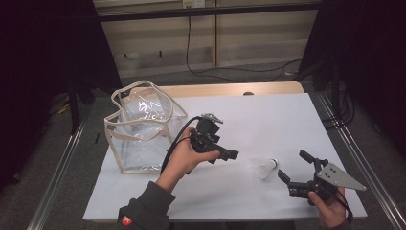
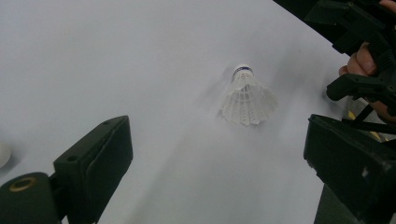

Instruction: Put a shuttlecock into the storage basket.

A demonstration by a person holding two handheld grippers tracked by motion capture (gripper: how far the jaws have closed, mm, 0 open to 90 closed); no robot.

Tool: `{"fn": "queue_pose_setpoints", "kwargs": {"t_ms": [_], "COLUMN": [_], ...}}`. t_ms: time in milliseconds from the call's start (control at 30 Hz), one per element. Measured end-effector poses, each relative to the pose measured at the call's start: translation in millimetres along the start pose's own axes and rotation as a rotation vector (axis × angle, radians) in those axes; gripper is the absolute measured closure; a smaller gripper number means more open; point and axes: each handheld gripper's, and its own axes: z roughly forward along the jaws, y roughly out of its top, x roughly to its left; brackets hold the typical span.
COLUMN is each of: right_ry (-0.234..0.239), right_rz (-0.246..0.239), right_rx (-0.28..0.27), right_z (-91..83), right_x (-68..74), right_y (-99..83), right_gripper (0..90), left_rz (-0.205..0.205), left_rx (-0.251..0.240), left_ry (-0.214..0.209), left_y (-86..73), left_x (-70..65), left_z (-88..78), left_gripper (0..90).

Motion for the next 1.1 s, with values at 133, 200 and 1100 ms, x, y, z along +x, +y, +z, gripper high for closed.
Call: {"fn": "queue_pose_setpoints", "kwargs": {"t_ms": [133,200,1100], "right_ry": [0.004,0.003,-0.002], "right_rz": [0.0,0.003,0.001], "right_rx": [0.001,0.0,0.004], "right_z": [1.2,1.3,-0.6], "right_x": [0.3,0.3,0.9], "right_y": [-0.2,-0.2,-0.5], "right_gripper": [1.6,1.6,1.6], "left_rz": [0.003,0.006,0.032], "left_rx": [0.007,0.004,0.008], "left_ry": [-0.003,-0.009,-0.021], "left_y": [-2.2,-3.4,-14.5], "left_x": [-1.6,-1.6,-5.3], "left_z": [4.0,6.3,29.7], "left_gripper": [8.0,7.9,6.9]}}
